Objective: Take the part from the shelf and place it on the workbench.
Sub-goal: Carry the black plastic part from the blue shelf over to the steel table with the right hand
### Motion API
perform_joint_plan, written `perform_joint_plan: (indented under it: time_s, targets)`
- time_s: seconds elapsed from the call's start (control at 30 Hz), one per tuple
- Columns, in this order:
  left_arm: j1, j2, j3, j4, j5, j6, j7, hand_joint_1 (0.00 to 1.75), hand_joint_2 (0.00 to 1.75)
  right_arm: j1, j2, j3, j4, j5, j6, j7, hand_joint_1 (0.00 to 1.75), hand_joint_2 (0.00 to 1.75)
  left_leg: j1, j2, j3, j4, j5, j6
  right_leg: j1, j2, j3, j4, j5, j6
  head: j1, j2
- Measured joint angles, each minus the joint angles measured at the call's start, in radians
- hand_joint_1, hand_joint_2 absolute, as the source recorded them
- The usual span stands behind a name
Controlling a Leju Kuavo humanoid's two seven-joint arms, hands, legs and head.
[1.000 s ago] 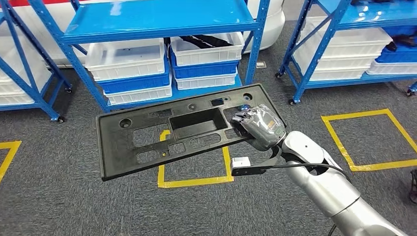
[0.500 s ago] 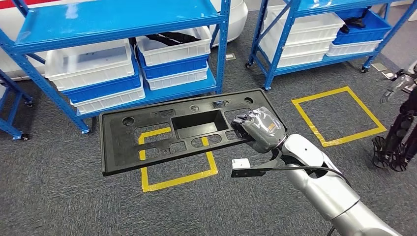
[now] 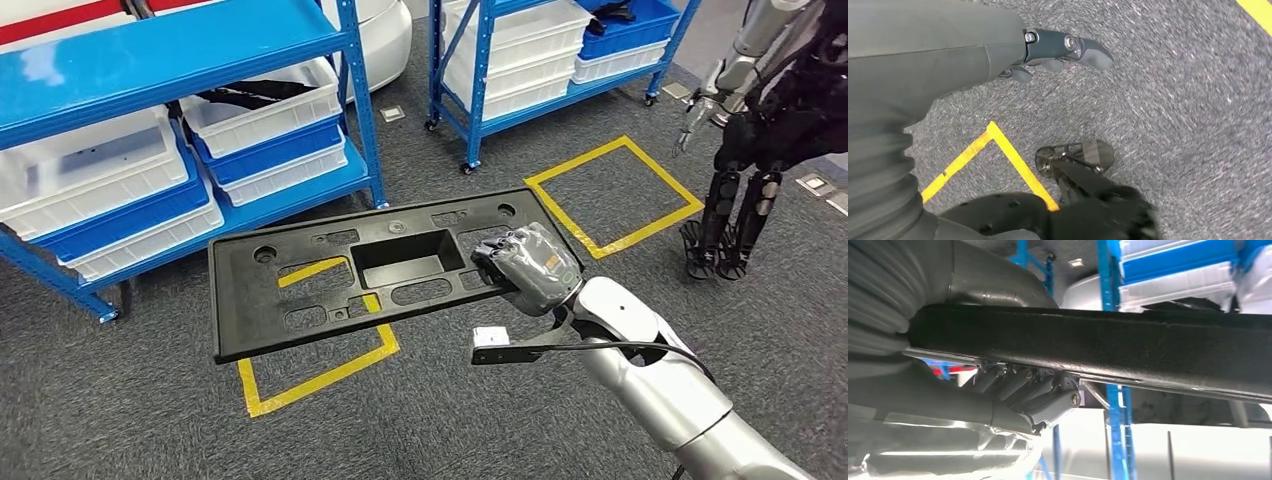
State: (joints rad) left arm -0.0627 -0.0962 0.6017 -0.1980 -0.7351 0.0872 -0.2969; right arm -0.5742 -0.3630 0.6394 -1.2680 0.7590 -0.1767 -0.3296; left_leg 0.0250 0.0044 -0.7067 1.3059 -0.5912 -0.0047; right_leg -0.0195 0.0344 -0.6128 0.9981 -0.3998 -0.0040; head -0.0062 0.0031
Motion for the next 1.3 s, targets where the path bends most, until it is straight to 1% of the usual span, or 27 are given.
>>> perform_joint_plan:
  time_s: [0.03, 0.07, 0.1, 0.17, 0.23, 0.27, 0.3, 0.37, 0.43, 0.5, 0.53, 0.57, 0.63, 0.67, 0.73, 0.8, 0.87, 0.93, 0.97, 1.0, 1.03, 1.07, 1.1, 1.13, 1.2, 1.27, 1.3]
  targets:
    - [0.001, 0.0, 0.0, 0.0, 0.0, 0.0, 0.001, 0.0, 1.75, 0.003, 0.0, 0.0, 0.0, 0.0, 0.0, 0.0, 1.66, 1.75, -0.001, -0.002, -0.008, 0.013, 0.006, 0.006, 0.005, 0.014, 0.0, 0.0, 0.001, -0.002, 0.0, 0.0]
    - [0.001, 0.0, 0.0, 0.0, 0.0, 0.0, 0.001, 0.0, 1.75, 0.004, -0.001, 0.0, 0.0, 0.0, 0.0, 0.0, 1.66, 1.75, -0.003, -0.005, 0.006, -0.019, 0.032, 0.015, 0.009, 0.028, 0.0, 0.0, 0.002, -0.004, 0.0, 0.0]
    - [0.001, 0.0, 0.0, 0.0, 0.0, 0.0, 0.001, 0.0, 1.75, 0.005, -0.001, 0.0, -0.001, 0.0, 0.0, 0.0, 1.66, 1.75, -0.007, -0.016, 0.035, -0.082, 0.069, 0.027, 0.012, 0.041, 0.001, 0.0, 0.004, -0.006, 0.0, 0.0]
    - [0.001, 0.004, 0.001, 0.0, -0.001, 0.0, 0.001, 0.0, 1.75, 0.006, -0.001, -0.001, -0.002, -0.001, 0.001, 0.001, 1.66, 1.75, -0.017, -0.064, 0.099, -0.217, 0.129, 0.059, 0.013, 0.064, 0.0, -0.001, 0.008, -0.006, 0.003, 0.0]
    - [0.001, 0.008, 0.003, 0.0, -0.002, 0.0, 0.001, 0.0, 1.75, 0.009, 0.0, -0.001, -0.004, -0.002, 0.001, 0.004, 1.66, 1.75, -0.028, -0.088, 0.125, -0.272, 0.146, 0.08, 0.008, 0.084, -0.003, -0.002, 0.013, 0.0, 0.004, 0.0]
    - [0.0, 0.008, 0.004, 0.0, -0.003, 0.0, 0.001, 0.0, 1.75, 0.011, 0.0, -0.001, -0.005, -0.002, 0.001, 0.005, 1.66, 1.75, -0.033, -0.077, 0.127, -0.277, 0.148, 0.084, 0.009, 0.095, -0.005, -0.006, 0.016, 0.006, 0.003, 0.0]
    - [-0.001, 0.008, 0.005, 0.0, -0.003, 0.0, 0.001, 0.0, 1.75, 0.014, -0.002, -0.003, -0.007, -0.002, 0.001, 0.005, 1.66, 1.75, -0.03, -0.065, 0.133, -0.29, 0.155, 0.085, 0.01, 0.1, -0.008, -0.008, 0.02, 0.01, 0.001, 0.0]
    - [-0.002, 0.005, 0.008, 0.0, -0.002, 0.0, 0.001, 0.0, 1.75, 0.015, -0.007, -0.008, -0.012, -0.002, 0.001, 0.005, 1.66, 1.75, -0.024, -0.04, 0.146, -0.322, 0.173, 0.082, 0.019, 0.062, -0.031, 0.021, 0.005, 0.011, 0.003, 0.0]
    - [-0.002, 0.002, 0.01, 0.0, -0.002, -0.001, 0.002, 0.0, 1.75, 0.013, -0.01, -0.014, -0.014, -0.003, 0.001, 0.005, 1.66, 1.75, -0.023, -0.014, 0.151, -0.339, 0.184, 0.077, 0.019, 0.002, -0.085, 0.126, -0.045, 0.006, 0.007, 0.0]
    - [0.0, 0.0, 0.011, 0.0, -0.002, 0.0, 0.004, 0.0, 1.75, 0.012, -0.011, -0.016, -0.014, -0.004, 0.003, 0.006, 1.66, 1.75, -0.023, 0.015, 0.146, -0.339, 0.185, 0.075, 0.009, -0.019, -0.141, 0.246, -0.09, 0.011, 0.01, 0.0]
    - [0.001, -0.001, 0.011, 0.0, -0.002, 0.0, 0.004, 0.0, 1.75, 0.012, -0.012, -0.017, -0.014, -0.004, 0.004, 0.006, 1.66, 1.75, -0.023, 0.03, 0.144, -0.338, 0.185, 0.072, 0.003, -0.024, -0.149, 0.266, -0.096, 0.02, 0.01, 0.0]
    - [0.001, -0.002, 0.011, 0.0, -0.003, 0.0, 0.005, 0.0, 1.75, 0.013, -0.013, -0.018, -0.014, -0.005, 0.005, 0.007, 1.66, 1.75, -0.021, 0.044, 0.143, -0.337, 0.184, 0.067, -0.003, -0.031, -0.131, 0.241, -0.085, 0.032, 0.011, 0.0]
    - [0.0, -0.005, 0.011, 0.0, -0.007, 0.001, 0.006, 0.0, 1.75, 0.013, -0.016, -0.023, -0.015, -0.006, 0.006, 0.009, 1.66, 1.75, -0.019, 0.069, 0.142, -0.33, 0.179, 0.053, -0.012, -0.065, -0.047, 0.099, -0.043, 0.054, 0.011, 0.0]
    - [0.0, -0.005, 0.012, 0.0, -0.009, 0.001, 0.006, 0.0, 1.75, 0.013, -0.017, -0.028, -0.017, -0.008, 0.006, 0.011, 1.66, 1.75, -0.02, 0.08, 0.141, -0.325, 0.175, 0.045, -0.013, -0.086, -0.008, 0.036, -0.027, 0.059, 0.011, 0.0]
    - [-0.001, -0.004, 0.012, 0.0, -0.011, 0.003, 0.006, 0.0, 1.75, 0.013, -0.02, -0.036, -0.022, -0.009, 0.006, 0.014, 1.66, 1.75, -0.024, 0.098, 0.14, -0.315, 0.165, 0.029, -0.009, -0.101, 0.018, -0.012, -0.017, 0.048, 0.009, 0.0]
    - [-0.001, -0.003, 0.012, 0.0, -0.012, 0.003, 0.006, 0.0, 1.75, 0.017, -0.026, -0.043, -0.026, -0.01, 0.006, 0.016, 1.66, 1.75, -0.02, 0.116, 0.142, -0.31, 0.159, 0.019, -0.008, -0.076, 0.014, -0.01, -0.013, 0.031, 0.007, 0.0]
    - [-0.002, -0.003, 0.012, 0.0, -0.012, 0.003, 0.007, 0.0, 1.75, 0.022, -0.031, -0.046, -0.03, -0.011, 0.006, 0.017, 1.66, 1.75, -0.01, 0.086, 0.134, -0.279, 0.131, 0.008, -0.012, -0.052, 0.013, -0.01, -0.008, 0.019, 0.006, 0.0]
    - [0.0, -0.003, 0.012, 0.0, -0.013, 0.003, 0.007, 0.0, 1.75, 0.025, -0.033, -0.048, -0.034, -0.011, 0.006, 0.017, 1.66, 1.75, -0.004, 0.025, 0.091, -0.171, 0.061, 0.001, -0.012, -0.03, 0.011, -0.011, -0.004, 0.01, 0.005, 0.0]
    - [0.001, -0.003, 0.013, 0.0, -0.013, 0.003, 0.007, 0.0, 1.75, 0.027, -0.033, -0.049, -0.035, -0.011, 0.006, 0.017, 1.66, 1.75, -0.004, 0.007, 0.058, -0.096, 0.023, 0.001, -0.01, -0.018, 0.01, -0.011, -0.003, 0.007, 0.004, 0.0]
    - [0.002, -0.003, 0.013, 0.0, -0.013, 0.003, 0.007, 0.0, 1.75, 0.029, -0.032, -0.049, -0.035, -0.012, 0.006, 0.018, 1.66, 1.75, -0.004, 0.0, 0.029, -0.033, -0.001, 0.002, -0.007, -0.005, 0.009, -0.01, -0.002, 0.006, 0.004, 0.0]
    - [0.003, -0.003, 0.013, 0.0, -0.013, 0.003, 0.007, 0.0, 1.75, 0.032, -0.032, -0.049, -0.035, -0.012, 0.006, 0.018, 1.66, 1.75, -0.004, -0.002, 0.013, -0.001, -0.006, 0.006, -0.004, 0.008, 0.008, -0.01, -0.001, 0.004, 0.004, 0.0]
    - [0.004, -0.003, 0.013, 0.0, -0.013, 0.003, 0.007, 0.0, 1.75, 0.035, -0.033, -0.049, -0.036, -0.012, 0.006, 0.018, 1.66, 1.75, -0.005, -0.004, 0.015, -0.008, 0.01, 0.011, -0.001, 0.022, 0.008, -0.01, 0.0, 0.003, 0.004, 0.0]
    - [0.004, -0.003, 0.013, 0.0, -0.013, 0.003, 0.008, 0.0, 1.75, 0.036, -0.033, -0.049, -0.036, -0.012, 0.006, 0.018, 1.66, 1.75, -0.005, -0.01, 0.038, -0.057, 0.044, 0.018, 0.001, 0.035, 0.009, -0.01, 0.002, 0.002, 0.004, 0.0]
    - [0.004, -0.003, 0.013, 0.0, -0.013, 0.003, 0.008, 0.0, 1.75, 0.037, -0.033, -0.049, -0.038, -0.012, 0.006, 0.018, 1.66, 1.75, -0.006, -0.026, 0.072, -0.131, 0.084, 0.028, 0.003, 0.048, 0.009, -0.01, 0.002, 0.001, 0.004, 0.0]
    - [0.004, -0.001, 0.013, 0.0, -0.014, 0.003, 0.008, 0.0, 1.75, 0.037, -0.034, -0.05, -0.041, -0.012, 0.006, 0.02, 1.66, 1.75, -0.007, -0.077, 0.129, -0.252, 0.134, 0.046, 0.002, 0.071, 0.008, -0.011, 0.007, 0.006, 0.006, 0.0]
    - [0.004, 0.001, 0.014, 0.0, -0.014, 0.002, 0.01, 0.0, 1.75, 0.039, -0.034, -0.05, -0.044, -0.013, 0.006, 0.022, 1.66, 1.75, -0.011, -0.099, 0.144, -0.285, 0.139, 0.056, -0.004, 0.091, 0.001, -0.013, 0.014, 0.016, 0.004, 0.0]
    - [0.003, 0.0, 0.015, 0.0, -0.013, 0.003, 0.01, 0.0, 1.75, 0.041, -0.036, -0.051, -0.046, -0.013, 0.006, 0.022, 1.66, 1.75, -0.015, -0.088, 0.145, -0.291, 0.143, 0.058, -0.005, 0.103, -0.001, -0.017, 0.019, 0.023, 0.001, 0.0]
